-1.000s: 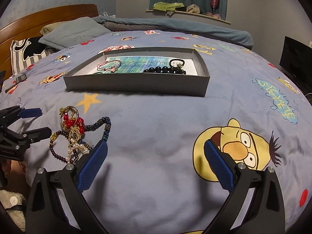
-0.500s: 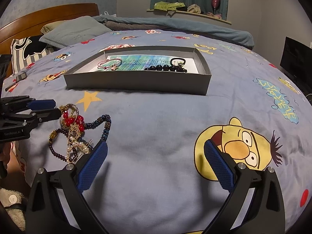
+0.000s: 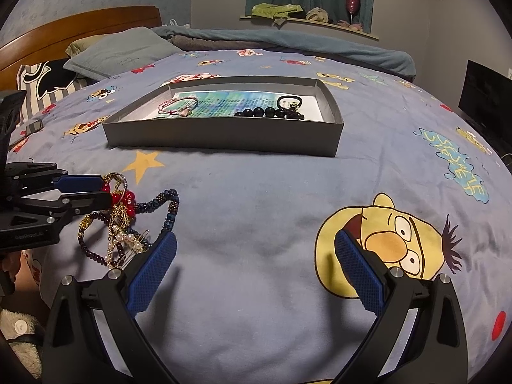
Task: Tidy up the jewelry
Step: 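Grasp and lift the red-bead necklace with the left tool while the right tool grasps the blue beaded bracelet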
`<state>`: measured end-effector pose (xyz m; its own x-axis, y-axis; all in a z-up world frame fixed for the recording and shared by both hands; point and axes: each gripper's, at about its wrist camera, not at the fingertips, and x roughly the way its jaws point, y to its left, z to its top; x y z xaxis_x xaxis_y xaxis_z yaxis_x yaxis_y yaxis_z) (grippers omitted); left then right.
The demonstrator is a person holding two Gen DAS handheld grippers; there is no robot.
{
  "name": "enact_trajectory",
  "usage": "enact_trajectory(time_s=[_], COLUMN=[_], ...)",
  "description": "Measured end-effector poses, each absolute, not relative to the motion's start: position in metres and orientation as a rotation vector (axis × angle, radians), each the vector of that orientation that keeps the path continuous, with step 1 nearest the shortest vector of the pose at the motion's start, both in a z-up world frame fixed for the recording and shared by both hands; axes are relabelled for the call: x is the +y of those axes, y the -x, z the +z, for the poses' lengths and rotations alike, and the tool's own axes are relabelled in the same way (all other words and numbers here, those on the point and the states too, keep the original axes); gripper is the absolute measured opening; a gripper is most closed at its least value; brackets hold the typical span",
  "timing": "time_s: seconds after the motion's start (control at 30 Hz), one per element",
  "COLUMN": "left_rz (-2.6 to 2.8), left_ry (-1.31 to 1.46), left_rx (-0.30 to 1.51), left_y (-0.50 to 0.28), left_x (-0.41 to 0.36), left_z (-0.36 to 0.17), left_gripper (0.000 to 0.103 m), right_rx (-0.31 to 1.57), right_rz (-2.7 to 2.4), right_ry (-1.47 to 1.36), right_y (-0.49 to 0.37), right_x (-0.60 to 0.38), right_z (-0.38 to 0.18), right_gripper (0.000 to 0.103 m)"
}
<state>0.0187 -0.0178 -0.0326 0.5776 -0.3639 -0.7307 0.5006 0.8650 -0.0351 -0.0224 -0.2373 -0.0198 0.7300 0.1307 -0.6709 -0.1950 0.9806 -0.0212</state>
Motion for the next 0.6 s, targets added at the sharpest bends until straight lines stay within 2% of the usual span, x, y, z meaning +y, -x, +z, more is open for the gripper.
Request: enact_trajectory(time_s=[0.03,0.07,0.6], left_rz=[-0.521,-0.518,-0.567], left_ry=[-0.183,-0.191,-0.154], left_rx=[0.813,0.812,0.697], left_y=[-0.019,-0.019,-0.004], left_x=[-0.019,-0.02,-0.012], left_z=[-0.032,-0.032,0.017], left_gripper=[0.015,0.009,0.009], right_rx=[0.729,0.728,0.723], right_rz=[0.18,0.179,0.173], right_ry=[0.093,0.094,0.087], right_y=[0.023,0.023,0.024], right_x=[-0.238,-0.238,-0.241], right_z=[-0.019,-0.019,-0.018], right_gripper=[0.098,0.098,0.098])
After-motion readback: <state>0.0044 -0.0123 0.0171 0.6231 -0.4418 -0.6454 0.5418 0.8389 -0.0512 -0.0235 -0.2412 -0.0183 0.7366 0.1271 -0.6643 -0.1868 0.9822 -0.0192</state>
